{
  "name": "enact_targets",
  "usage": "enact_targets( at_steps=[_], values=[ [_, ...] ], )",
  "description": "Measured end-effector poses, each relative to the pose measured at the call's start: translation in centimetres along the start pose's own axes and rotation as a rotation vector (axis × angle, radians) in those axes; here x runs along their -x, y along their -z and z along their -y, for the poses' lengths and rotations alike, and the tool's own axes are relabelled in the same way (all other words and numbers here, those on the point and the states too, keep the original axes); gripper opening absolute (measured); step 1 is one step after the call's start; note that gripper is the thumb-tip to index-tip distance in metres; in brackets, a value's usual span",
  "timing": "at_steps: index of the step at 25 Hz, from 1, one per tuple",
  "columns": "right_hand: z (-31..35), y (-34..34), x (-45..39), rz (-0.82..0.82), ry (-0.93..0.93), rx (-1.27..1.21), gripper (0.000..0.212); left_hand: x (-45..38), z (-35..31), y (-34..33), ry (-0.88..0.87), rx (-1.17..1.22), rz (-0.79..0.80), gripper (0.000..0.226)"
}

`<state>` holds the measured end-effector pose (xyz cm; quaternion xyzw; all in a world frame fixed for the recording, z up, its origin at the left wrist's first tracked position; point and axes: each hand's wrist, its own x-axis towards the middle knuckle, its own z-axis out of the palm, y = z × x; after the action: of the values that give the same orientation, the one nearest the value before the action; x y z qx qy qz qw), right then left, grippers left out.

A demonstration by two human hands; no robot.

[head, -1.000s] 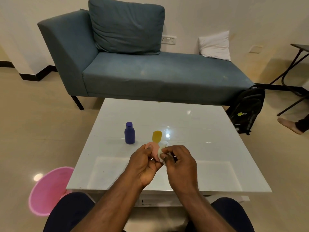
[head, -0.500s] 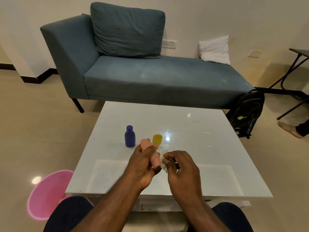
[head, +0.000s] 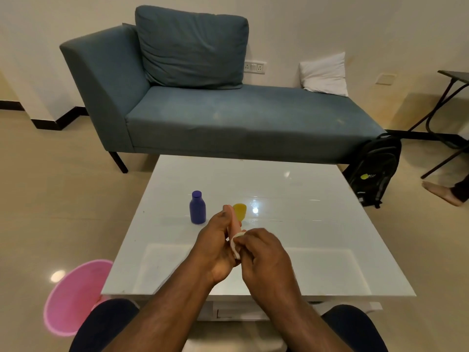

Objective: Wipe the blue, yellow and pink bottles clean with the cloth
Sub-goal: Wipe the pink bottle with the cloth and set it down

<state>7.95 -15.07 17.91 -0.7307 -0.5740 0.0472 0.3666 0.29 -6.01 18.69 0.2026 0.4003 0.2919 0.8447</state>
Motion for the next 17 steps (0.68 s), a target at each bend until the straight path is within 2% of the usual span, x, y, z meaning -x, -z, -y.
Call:
enact_targets(
  at_steps=[4,9,14,17],
  values=[
    [0.1,0.6,-0.9,-0.076,-0.071,-0.135,0.014,-0.1,0.4,0.1,0.03,-0.04,0.032,0.04],
    [-0.2,0.2,0.5,0.014,-0.08,-0.133,0.016,-0.3,0.8,0.6,0.042,-0.153,-0.005,0.062],
    [-0.7,1.6,-2.4,-0.138,-0.17,-0.241,0.013,0.2,1.3,0.1,-0.01,-0.226,0.091,0.028],
    [-1.1,1.9,-2.7,-0.176,-0.206,-0.241,0.013,-0.1,1.4,0.3,-0.038,-0.278,0.103,0.028]
  ],
)
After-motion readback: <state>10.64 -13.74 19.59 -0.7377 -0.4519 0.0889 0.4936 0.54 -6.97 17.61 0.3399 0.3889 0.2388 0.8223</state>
